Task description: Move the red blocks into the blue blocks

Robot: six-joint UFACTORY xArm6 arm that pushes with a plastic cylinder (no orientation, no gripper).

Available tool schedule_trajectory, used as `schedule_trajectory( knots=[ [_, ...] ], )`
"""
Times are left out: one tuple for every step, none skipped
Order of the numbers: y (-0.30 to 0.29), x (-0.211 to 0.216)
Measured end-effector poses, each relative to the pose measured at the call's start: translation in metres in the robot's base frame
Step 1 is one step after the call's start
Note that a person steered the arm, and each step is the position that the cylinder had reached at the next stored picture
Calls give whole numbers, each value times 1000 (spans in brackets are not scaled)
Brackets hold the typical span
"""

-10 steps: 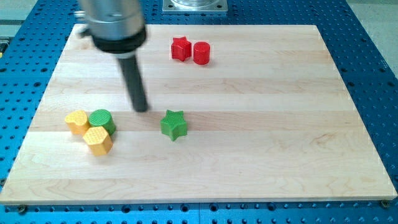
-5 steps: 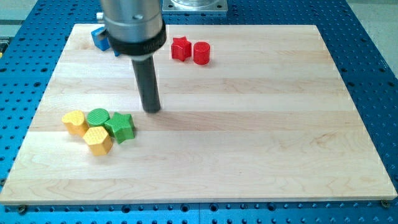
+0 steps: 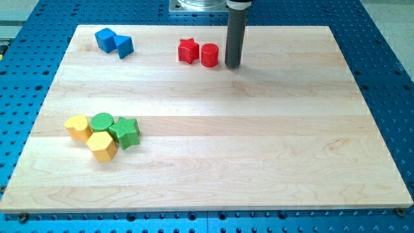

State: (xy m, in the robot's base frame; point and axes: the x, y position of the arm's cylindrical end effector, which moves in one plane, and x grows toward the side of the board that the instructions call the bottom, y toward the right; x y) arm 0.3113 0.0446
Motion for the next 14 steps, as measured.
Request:
schedule_trajectory(
  knots=[
    [-55, -5],
    [-74, -14],
    [-75, -38],
    [-101, -45],
    [-85, -56],
    [-99, -86],
    [-123, -100],
    [-106, -77],
    [-52, -62],
    [-106, -48],
    [-139, -54],
    [-172, -64],
    [-186, -64],
    [-118, -29]
  ],
)
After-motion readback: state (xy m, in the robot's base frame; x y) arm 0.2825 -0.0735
